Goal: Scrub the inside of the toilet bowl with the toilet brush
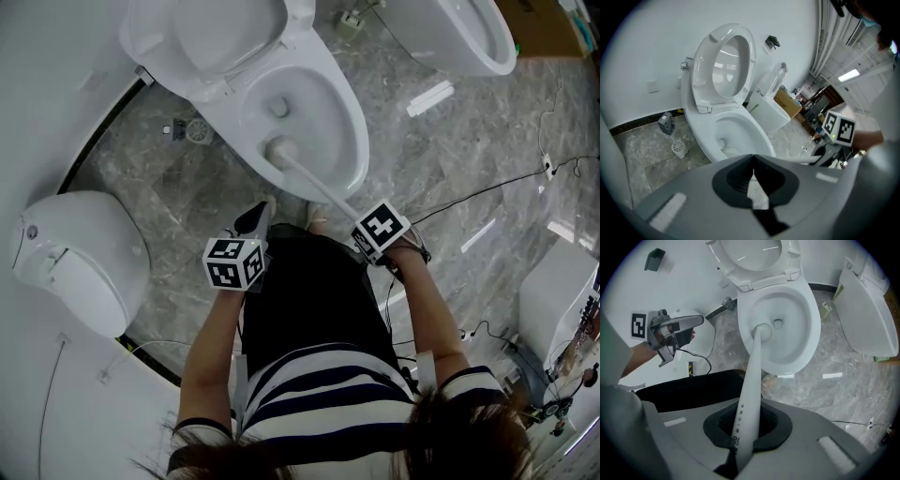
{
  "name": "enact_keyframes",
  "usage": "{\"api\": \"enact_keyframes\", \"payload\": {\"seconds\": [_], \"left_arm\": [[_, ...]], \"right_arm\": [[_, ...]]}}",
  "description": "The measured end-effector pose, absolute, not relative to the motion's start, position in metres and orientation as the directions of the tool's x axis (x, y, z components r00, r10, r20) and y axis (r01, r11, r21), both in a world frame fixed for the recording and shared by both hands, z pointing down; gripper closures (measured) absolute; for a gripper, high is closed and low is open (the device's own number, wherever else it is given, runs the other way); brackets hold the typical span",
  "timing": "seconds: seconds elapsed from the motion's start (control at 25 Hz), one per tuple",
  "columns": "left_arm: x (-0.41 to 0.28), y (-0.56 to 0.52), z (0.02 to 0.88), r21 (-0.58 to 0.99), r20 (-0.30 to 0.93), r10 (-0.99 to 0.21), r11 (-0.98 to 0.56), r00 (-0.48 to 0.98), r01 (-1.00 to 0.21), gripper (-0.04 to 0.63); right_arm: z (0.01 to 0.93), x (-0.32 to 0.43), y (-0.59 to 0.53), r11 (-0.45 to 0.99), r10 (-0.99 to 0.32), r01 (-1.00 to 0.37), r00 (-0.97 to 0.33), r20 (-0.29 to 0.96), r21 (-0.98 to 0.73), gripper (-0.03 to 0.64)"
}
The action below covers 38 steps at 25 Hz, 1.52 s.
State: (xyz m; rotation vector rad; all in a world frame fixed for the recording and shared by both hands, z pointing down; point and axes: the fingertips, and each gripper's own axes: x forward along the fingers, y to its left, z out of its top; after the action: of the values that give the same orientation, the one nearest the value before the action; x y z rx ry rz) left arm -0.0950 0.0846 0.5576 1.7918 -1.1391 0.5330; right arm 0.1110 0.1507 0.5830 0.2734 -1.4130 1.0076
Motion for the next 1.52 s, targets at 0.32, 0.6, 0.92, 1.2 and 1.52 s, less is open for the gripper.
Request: {"api": "enact_keyframes", "payload": {"seconds": [0.32,0.6,0.92,1.2,1.52], "left_arm": [[-0.098,0.088,0.559,0.464,0.742,-0.477,-0.143,0.472,-0.874,0.595],[-0.096,0.089,0.556,0.466,0.740,-0.478,-0.144,0.474,-0.873,0.595],[-0.099,0.082,0.553,0.464,0.733,-0.488,-0.151,0.474,-0.873,0.595],[-0.103,0.073,0.549,0.462,0.727,-0.499,-0.153,0.472,-0.874,0.595],[-0.104,0.063,0.542,0.457,0.729,-0.517,-0.121,0.449,-0.881,0.595]], "right_arm": [[0.600,0.077,0.119,0.596,0.386,-0.692,-0.199,0.901,-0.408,0.597],[0.601,0.053,0.093,0.598,0.351,-0.687,-0.240,0.905,-0.414,0.595],[0.608,0.041,0.064,0.580,0.298,-0.712,-0.267,0.917,-0.396,0.595],[0.614,0.040,0.040,0.475,0.243,-0.773,-0.343,0.907,-0.420,0.595],[0.614,0.047,0.036,0.407,0.190,-0.811,-0.374,0.908,-0.420,0.595]]}}
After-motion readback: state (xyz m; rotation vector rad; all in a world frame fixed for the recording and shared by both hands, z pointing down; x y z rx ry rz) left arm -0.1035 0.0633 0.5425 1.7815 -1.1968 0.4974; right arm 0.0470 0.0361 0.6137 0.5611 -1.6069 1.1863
